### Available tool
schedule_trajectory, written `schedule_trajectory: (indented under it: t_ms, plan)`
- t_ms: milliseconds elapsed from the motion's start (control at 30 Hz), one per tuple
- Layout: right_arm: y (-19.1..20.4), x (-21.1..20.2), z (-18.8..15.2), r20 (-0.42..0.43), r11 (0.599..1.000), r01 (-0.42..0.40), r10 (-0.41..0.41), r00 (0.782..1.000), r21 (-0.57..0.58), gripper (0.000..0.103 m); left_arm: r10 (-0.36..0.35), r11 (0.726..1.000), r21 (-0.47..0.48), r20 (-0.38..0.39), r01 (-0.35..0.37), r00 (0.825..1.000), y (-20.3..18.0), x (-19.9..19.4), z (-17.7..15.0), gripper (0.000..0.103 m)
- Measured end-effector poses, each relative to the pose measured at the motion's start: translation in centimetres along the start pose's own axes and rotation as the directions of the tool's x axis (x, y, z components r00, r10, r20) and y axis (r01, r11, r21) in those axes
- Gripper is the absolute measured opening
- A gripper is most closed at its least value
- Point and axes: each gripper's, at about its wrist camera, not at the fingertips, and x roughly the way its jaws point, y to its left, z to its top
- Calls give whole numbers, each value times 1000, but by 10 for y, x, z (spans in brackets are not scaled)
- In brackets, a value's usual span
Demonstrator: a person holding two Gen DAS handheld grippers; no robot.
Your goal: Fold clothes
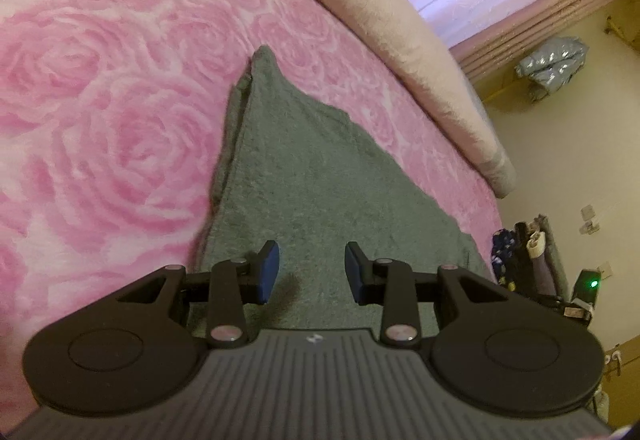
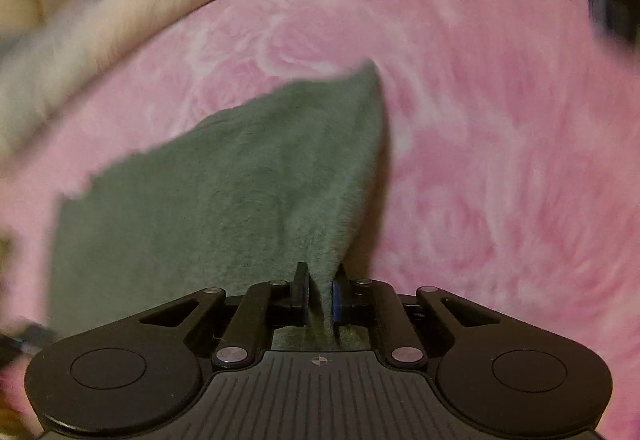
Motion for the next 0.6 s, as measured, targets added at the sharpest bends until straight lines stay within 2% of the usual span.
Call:
schedule_trajectory:
  t_ms: [100, 233, 267, 300, 333, 367, 467, 600]
  plan:
    - [78, -16, -10, 84, 981, 82, -68, 994, -176, 9, -21, 1000, -17, 21, 21, 1000, 6, -10, 2, 30]
    - [178, -1, -50, 155, 919, 124, -70, 985, -373, 10, -24, 998, -54, 30, 26, 999, 16, -18, 2, 30]
    - [197, 8, -62, 155, 902, 125, -66, 986, -413, 17, -24, 998, -61, 28, 26, 999, 18, -19, 1, 30]
    - [208, 17, -75, 148, 891, 113, -53, 988, -440, 48, -24, 997, -67, 26, 26, 999, 20, -20, 0, 30]
    - [215, 26, -87, 139, 882, 95, -34, 990, -462, 68, -26, 997, -73, 25, 28, 999, 20, -22, -3, 30]
    - [222, 34, -99, 129, 872, 77, -16, 992, -484, 80, -31, 997, -75, 24, 32, 999, 21, -24, -5, 30]
    - [219, 24, -121, 136, 867, 22, 53, 989, -498, 80, -44, 996, -75, 18, 45, 999, 18, -24, -12, 30]
    - [183, -17, -125, 171, 900, -69, 157, 973, -431, 80, -81, 994, -72, -17, 79, 997, 2, -5, -17, 30]
